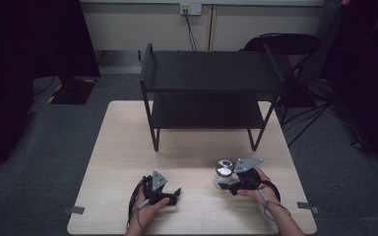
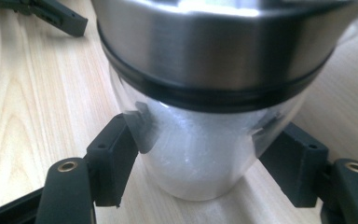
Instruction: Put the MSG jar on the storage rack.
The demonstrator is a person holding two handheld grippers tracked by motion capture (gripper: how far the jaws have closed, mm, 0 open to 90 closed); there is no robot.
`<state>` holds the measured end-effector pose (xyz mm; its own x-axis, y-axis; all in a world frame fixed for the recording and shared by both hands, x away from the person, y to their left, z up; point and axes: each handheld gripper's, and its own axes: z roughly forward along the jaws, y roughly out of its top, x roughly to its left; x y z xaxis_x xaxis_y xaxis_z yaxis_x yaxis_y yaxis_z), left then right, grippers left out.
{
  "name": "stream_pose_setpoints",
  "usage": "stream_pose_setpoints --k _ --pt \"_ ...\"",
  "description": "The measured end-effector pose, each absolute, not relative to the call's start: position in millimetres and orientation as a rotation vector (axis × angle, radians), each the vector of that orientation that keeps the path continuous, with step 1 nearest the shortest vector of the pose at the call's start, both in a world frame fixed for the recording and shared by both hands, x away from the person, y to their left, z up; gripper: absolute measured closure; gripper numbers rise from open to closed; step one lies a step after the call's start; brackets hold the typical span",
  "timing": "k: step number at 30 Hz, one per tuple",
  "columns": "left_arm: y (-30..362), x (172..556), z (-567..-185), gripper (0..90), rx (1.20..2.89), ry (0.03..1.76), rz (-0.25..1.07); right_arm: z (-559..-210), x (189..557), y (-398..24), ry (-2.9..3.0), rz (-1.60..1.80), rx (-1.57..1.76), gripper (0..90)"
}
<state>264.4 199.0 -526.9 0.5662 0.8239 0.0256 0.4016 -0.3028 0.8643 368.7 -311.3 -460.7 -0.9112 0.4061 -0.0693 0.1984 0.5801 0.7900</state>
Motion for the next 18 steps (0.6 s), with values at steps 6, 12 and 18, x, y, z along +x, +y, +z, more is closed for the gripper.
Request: stream_pose_setpoints --k 6,12,18 --pt "199 264 -527 1.0 1.916 0.99 0.602 -449 371 -312 2.569 1.259 0.515 30.9" --pt "199 264 -527 1.0 1.916 0.99 0.602 -425 375 -317 2.543 1.316 0.569 30.9" --pt "199 264 -527 1.0 1.915 0.99 0.602 -398 381 -318 2.509 1.347 0.591 30.9"
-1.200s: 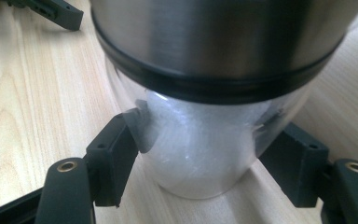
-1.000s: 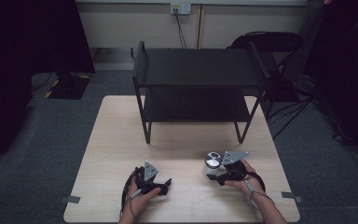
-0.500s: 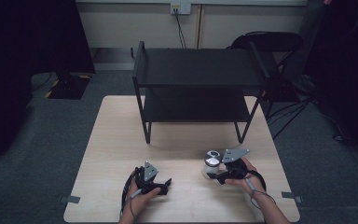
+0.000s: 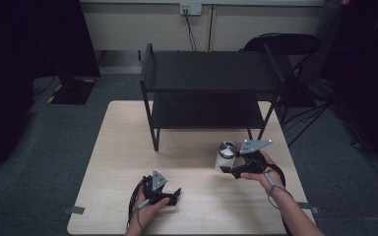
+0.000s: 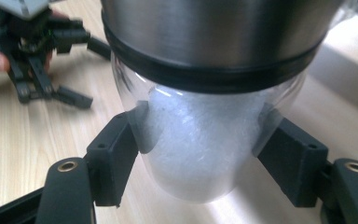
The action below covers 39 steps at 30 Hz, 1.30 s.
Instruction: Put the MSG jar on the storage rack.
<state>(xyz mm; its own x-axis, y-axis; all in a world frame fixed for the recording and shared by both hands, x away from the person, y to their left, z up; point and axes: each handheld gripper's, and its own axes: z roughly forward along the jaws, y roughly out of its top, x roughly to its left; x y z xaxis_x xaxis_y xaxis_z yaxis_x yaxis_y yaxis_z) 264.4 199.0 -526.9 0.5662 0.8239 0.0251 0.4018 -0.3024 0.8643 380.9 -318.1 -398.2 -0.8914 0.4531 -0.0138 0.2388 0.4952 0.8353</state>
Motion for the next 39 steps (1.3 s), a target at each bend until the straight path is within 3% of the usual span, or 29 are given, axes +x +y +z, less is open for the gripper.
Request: stream_pose_setpoints --k 18,39 --pt "199 265 -527 0.6 1.917 0.988 0.6 -330 400 -303 2.318 1.331 0.764 30.9" --pt "199 265 -527 0.6 1.917 0.988 0.6 -334 423 -278 2.178 1.286 0.946 30.9"
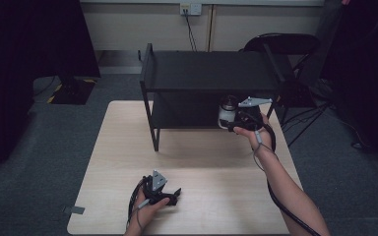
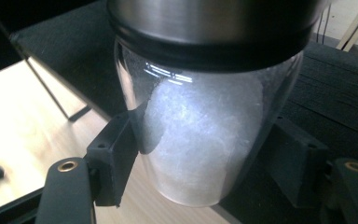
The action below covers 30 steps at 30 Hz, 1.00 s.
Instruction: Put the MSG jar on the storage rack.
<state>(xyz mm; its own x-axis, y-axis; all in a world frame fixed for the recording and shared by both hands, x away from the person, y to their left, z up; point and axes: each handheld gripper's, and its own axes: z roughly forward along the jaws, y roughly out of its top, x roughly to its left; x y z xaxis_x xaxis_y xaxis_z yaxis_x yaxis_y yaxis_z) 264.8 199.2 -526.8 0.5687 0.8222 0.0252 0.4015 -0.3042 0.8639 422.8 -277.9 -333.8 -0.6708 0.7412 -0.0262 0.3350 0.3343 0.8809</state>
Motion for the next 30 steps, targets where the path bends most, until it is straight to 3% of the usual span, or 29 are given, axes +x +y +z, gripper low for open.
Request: stream_pose_setpoints --k 19,30 --pt "199 265 -527 0.5 1.919 0.987 0.599 -356 434 -276 2.02 1.404 1.052 30.8" --pt "199 265 -527 0.6 1.917 0.986 0.599 -349 428 -268 2.054 1.322 1.029 30.7"
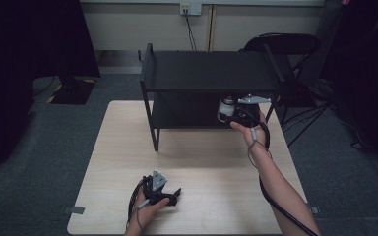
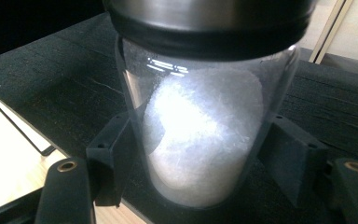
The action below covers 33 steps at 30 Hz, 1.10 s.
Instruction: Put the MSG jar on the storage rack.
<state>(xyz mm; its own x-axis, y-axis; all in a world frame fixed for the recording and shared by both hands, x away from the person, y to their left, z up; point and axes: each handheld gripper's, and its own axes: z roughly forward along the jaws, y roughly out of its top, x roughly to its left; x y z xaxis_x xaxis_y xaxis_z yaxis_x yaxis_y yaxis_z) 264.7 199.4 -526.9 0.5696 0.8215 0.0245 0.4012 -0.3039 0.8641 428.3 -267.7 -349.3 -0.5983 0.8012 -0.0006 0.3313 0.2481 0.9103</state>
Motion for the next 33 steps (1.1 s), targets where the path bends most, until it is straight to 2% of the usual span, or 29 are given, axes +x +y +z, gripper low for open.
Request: stream_pose_setpoints --k 17,19,22,23,33 --pt "200 264 -527 0.5 1.918 0.986 0.598 -345 428 -266 2.074 1.294 1.015 30.5" --pt "200 264 -527 0.5 1.918 0.986 0.598 -346 429 -270 2.074 1.329 1.034 24.9" --pt "200 264 -527 0.5 1.918 0.986 0.598 -350 431 -274 2.069 1.382 1.076 3.8" --pt "200 264 -527 0.6 1.918 0.986 0.598 -352 430 -276 2.069 1.395 1.067 0.0" --pt "200 264 -527 0.5 1.919 0.985 0.598 -351 409 -280 2.113 1.341 0.94 0.0"
